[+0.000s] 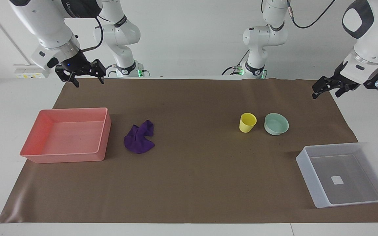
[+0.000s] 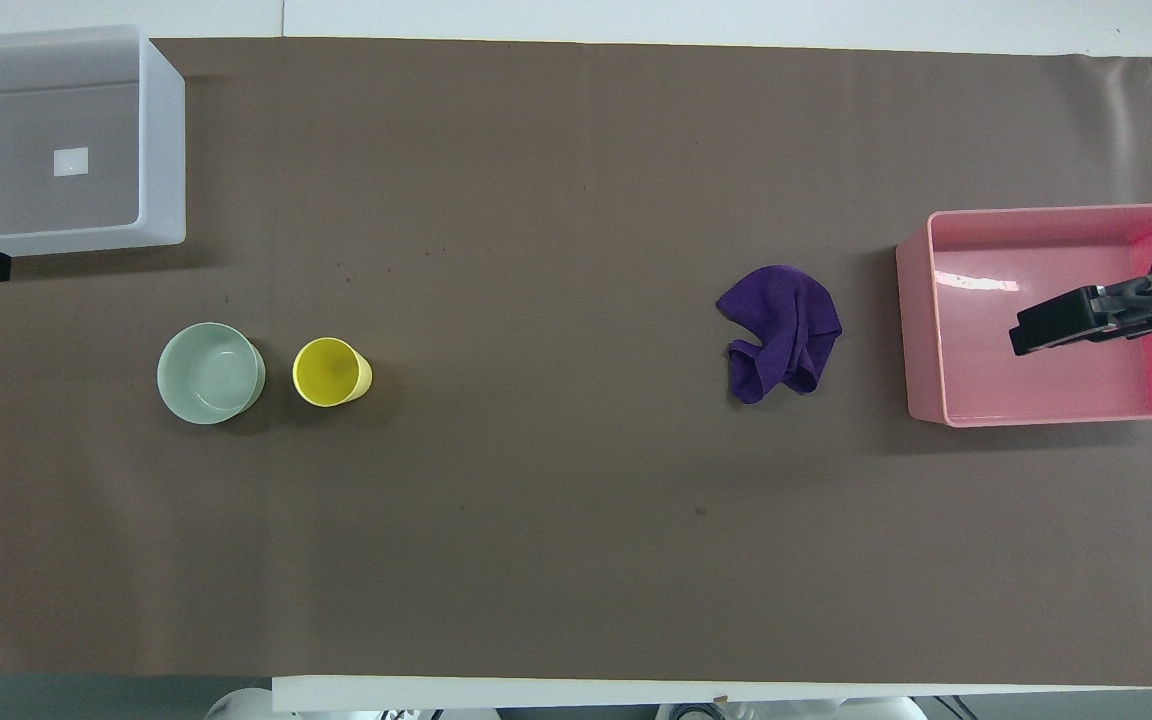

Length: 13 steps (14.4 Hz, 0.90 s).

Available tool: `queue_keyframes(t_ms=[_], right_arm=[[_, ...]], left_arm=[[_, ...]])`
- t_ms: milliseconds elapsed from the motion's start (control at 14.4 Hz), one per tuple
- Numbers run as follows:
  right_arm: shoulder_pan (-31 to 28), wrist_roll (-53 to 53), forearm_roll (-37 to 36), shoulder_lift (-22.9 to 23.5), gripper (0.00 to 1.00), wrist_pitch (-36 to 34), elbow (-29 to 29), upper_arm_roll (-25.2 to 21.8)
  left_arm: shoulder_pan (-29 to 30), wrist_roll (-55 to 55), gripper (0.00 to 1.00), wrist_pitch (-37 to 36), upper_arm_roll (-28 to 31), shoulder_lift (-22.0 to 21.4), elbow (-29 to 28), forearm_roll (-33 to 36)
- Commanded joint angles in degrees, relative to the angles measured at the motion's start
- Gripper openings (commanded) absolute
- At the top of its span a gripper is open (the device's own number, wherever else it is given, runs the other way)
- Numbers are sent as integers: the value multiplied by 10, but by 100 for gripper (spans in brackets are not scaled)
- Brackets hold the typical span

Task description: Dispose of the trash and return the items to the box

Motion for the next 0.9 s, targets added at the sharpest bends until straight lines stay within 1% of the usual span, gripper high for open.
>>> queue_keyframes(t_ms=[0, 209, 278, 348, 417, 487, 557, 626, 835], right_arm=[[-6, 2, 7, -9, 99, 11, -12, 5], [-5, 2, 7, -9, 99, 18, -14, 5], [-4, 4, 7, -12, 99, 47, -30, 7], [0, 6, 7, -15, 99, 79, -48, 10], [15, 8, 12, -7, 99, 99, -53, 10], [21, 13, 14, 9, 99, 120, -59, 10], [39, 18, 14, 26, 99, 151, -68, 10], [53, 25, 14, 39, 99, 186, -87, 10], [75, 34, 14, 70, 98, 319, -165, 10]], left_arm=[[-4, 22, 100, -20, 7, -6, 8, -7], [0, 22, 100, -15, 7, -11, -1, -8], [-3, 21, 100, -1, 7, -17, -16, -9], [-5, 17, 100, 34, 7, -35, -56, -9], [-7, 10, 100, 115, 6, -67, -136, -9], [-14, -27, 100, 223, 5, -106, -238, -8], [-19, -67, 100, 297, 5, -120, -309, -8], [-20, -93, 100, 344, 4, -116, -351, -8], [-31, -104, 100, 408, 4, -90, -430, -8]])
